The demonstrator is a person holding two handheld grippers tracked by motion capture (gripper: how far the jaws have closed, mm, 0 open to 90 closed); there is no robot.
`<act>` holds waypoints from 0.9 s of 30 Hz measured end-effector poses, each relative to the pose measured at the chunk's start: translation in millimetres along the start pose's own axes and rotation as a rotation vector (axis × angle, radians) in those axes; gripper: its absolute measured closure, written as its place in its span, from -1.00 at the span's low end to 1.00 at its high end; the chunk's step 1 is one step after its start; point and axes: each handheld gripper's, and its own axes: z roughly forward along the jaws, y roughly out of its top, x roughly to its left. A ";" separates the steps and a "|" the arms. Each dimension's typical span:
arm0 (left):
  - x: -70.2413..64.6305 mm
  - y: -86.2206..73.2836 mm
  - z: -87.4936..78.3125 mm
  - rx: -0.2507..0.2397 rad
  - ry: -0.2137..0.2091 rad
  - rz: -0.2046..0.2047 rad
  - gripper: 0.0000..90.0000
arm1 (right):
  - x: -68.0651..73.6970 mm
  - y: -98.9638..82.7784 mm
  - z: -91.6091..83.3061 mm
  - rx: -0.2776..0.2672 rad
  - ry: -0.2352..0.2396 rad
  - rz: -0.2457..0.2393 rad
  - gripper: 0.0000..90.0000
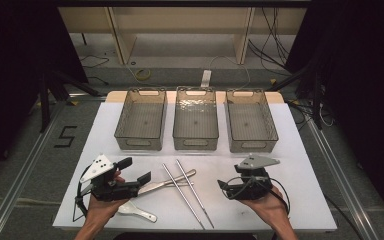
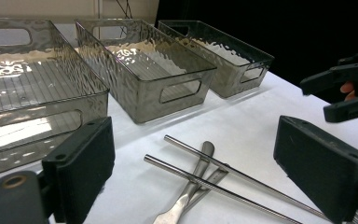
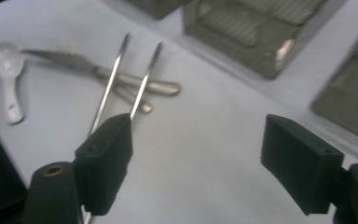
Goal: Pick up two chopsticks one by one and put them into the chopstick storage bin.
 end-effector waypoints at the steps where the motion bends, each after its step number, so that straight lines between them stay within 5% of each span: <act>1: 0.1 0.1 -0.1 0.001 0.001 0.003 -0.73 | 2.2 3.5 3.0 0.024 0.011 -0.004 -0.36; 14: -0.5 1.0 -0.7 -0.003 0.001 0.011 -0.74 | 28.8 19.6 60.7 0.327 0.090 -0.075 0.03; 27: -0.8 1.2 -0.9 -0.004 0.002 0.017 -0.74 | 48.7 27.0 96.3 0.489 0.126 -0.169 0.34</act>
